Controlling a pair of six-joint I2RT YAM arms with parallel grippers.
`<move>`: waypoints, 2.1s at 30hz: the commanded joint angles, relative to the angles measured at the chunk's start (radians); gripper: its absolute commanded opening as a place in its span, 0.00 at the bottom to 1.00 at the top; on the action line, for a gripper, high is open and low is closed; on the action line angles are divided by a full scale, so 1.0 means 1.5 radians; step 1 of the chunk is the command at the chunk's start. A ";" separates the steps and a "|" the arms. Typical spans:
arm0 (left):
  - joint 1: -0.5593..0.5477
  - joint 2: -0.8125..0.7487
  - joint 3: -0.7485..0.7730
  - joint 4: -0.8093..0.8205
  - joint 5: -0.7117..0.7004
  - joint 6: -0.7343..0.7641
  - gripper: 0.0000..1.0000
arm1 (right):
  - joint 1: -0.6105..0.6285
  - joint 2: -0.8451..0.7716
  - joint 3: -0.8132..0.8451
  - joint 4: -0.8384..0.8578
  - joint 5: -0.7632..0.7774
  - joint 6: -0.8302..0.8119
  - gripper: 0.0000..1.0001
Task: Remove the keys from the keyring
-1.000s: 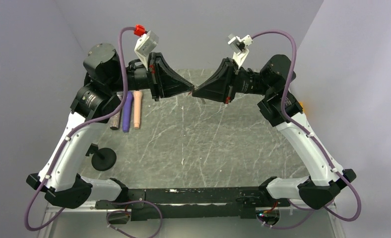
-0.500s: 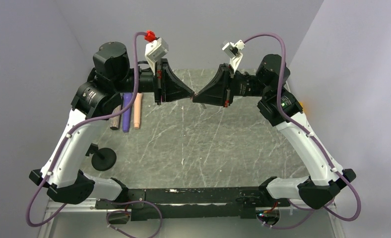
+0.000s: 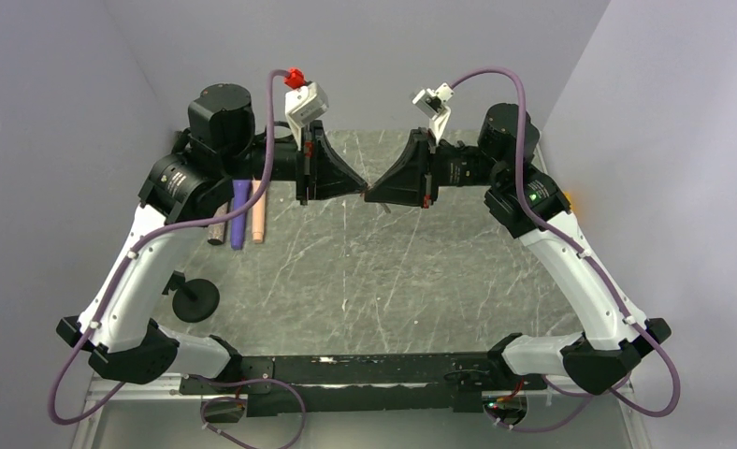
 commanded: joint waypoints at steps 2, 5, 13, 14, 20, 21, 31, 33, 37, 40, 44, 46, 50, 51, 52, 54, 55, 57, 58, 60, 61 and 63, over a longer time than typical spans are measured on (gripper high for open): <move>-0.034 0.017 0.001 -0.016 0.001 0.032 0.00 | 0.012 0.006 0.014 -0.013 0.016 -0.034 0.00; -0.040 0.017 -0.006 -0.029 -0.016 0.045 0.00 | 0.011 0.004 0.013 -0.026 0.018 -0.041 0.00; -0.045 0.009 -0.020 -0.047 -0.056 0.057 0.00 | 0.012 -0.014 -0.016 -0.033 0.026 -0.045 0.00; -0.045 0.008 -0.017 -0.048 -0.062 0.057 0.04 | 0.012 -0.015 -0.019 -0.031 0.026 -0.045 0.00; -0.044 0.007 0.009 -0.043 -0.096 0.049 0.62 | 0.012 -0.015 -0.014 -0.033 0.030 -0.049 0.00; -0.043 0.008 0.016 -0.041 -0.102 0.047 0.68 | 0.011 -0.013 -0.009 -0.037 0.031 -0.051 0.00; 0.038 -0.060 -0.096 0.222 -0.008 -0.135 0.71 | 0.012 -0.014 -0.007 -0.001 0.050 -0.039 0.00; 0.063 -0.076 -0.141 0.299 0.019 -0.192 0.70 | 0.010 -0.015 -0.010 0.025 0.051 -0.026 0.00; 0.084 -0.092 -0.181 0.401 0.054 -0.257 0.67 | 0.010 -0.011 -0.012 0.082 0.051 0.006 0.00; 0.090 -0.094 -0.195 0.434 0.077 -0.288 0.64 | 0.010 -0.013 -0.017 0.117 0.062 0.019 0.00; 0.094 -0.099 -0.222 0.501 0.095 -0.334 0.59 | 0.011 -0.013 -0.022 0.160 0.061 0.042 0.00; 0.096 -0.100 -0.233 0.538 0.101 -0.360 0.56 | 0.010 -0.011 -0.023 0.177 0.060 0.054 0.00; 0.097 -0.092 -0.236 0.571 0.113 -0.385 0.51 | 0.010 -0.014 -0.024 0.197 0.068 0.069 0.00; 0.098 -0.091 -0.234 0.571 0.115 -0.385 0.50 | 0.010 -0.013 -0.022 0.197 0.068 0.069 0.00; 0.098 -0.090 -0.232 0.570 0.116 -0.386 0.49 | 0.010 -0.011 -0.020 0.197 0.068 0.071 0.00; 0.099 -0.087 -0.230 0.569 0.116 -0.385 0.47 | 0.011 -0.010 -0.018 0.210 0.067 0.072 0.00; 0.099 -0.086 -0.230 0.569 0.117 -0.385 0.47 | 0.010 -0.008 -0.019 0.215 0.067 0.074 0.00; 0.099 -0.087 -0.230 0.565 0.116 -0.383 0.47 | 0.011 -0.008 -0.020 0.220 0.065 0.076 0.00; 0.099 -0.087 -0.231 0.563 0.116 -0.381 0.46 | 0.011 -0.009 -0.018 0.221 0.066 0.077 0.00; 0.098 -0.087 -0.232 0.556 0.114 -0.374 0.45 | 0.011 -0.008 -0.017 0.222 0.066 0.078 0.00; 0.099 -0.087 -0.233 0.552 0.114 -0.373 0.45 | 0.011 -0.007 -0.015 0.223 0.066 0.077 0.00; 0.098 -0.085 -0.231 0.551 0.114 -0.373 0.43 | 0.010 -0.005 -0.009 0.221 0.064 0.077 0.00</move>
